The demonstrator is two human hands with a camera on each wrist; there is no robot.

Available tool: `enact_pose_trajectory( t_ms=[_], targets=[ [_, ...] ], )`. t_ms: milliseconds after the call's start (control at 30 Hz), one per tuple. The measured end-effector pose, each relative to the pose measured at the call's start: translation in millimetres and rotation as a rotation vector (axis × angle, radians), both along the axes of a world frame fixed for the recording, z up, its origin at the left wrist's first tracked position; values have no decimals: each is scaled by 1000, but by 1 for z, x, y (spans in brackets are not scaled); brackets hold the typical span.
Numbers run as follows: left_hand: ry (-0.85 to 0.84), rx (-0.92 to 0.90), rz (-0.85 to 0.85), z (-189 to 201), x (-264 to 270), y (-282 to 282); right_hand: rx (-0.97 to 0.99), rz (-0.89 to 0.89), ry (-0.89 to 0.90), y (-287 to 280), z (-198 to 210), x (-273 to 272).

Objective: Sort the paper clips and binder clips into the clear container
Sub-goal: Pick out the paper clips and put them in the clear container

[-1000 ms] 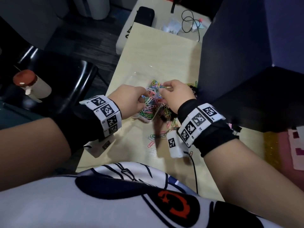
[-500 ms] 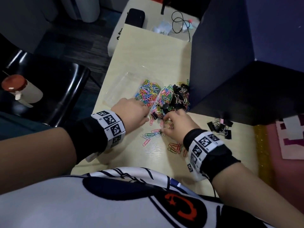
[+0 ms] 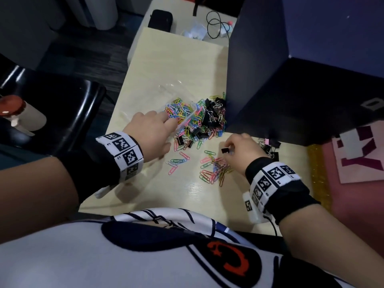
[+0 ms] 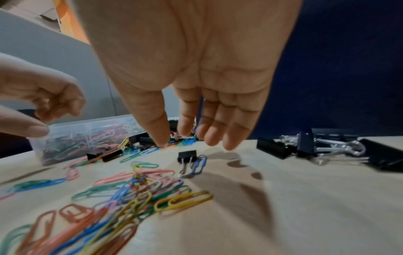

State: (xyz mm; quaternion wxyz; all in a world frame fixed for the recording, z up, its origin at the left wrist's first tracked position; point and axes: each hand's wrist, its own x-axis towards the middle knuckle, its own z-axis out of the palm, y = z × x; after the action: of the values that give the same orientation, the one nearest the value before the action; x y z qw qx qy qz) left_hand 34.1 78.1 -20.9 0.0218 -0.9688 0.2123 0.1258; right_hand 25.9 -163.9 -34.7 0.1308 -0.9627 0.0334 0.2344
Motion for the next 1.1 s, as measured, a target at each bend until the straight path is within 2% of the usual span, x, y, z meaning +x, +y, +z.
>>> enact_pose_trajectory(
  t_ms=[100,200,300,500,667,833,933,1033,1100],
  targets=[
    [13,-66,-114,0,-11,-20,-104,-36,136,-7,-1,-6],
    [217,62,-111,-9,-17,-38,-104,-65,227,-4,-5,-19],
    [324,155,-91,-20,-19,-44,-26,-10,165,4,-12,-24],
    [300,186,-108,-32,-17,-54,107,18,69,-1,-20,-13],
    [313,160,-73,-36,-13,-64,45,194,-48,-3,-24,-1],
    [304,156,-82,-36,-14,-72,11,231,-72,-1,-24,3],
    [310,150,-80,-35,-14,-73,68,191,-95,-5,-18,3],
    [319,148,-87,-32,-13,-75,159,46,-80,-15,-8,8],
    [323,146,-88,-32,-12,-76,137,-32,-110,-24,-3,13]
  ],
)
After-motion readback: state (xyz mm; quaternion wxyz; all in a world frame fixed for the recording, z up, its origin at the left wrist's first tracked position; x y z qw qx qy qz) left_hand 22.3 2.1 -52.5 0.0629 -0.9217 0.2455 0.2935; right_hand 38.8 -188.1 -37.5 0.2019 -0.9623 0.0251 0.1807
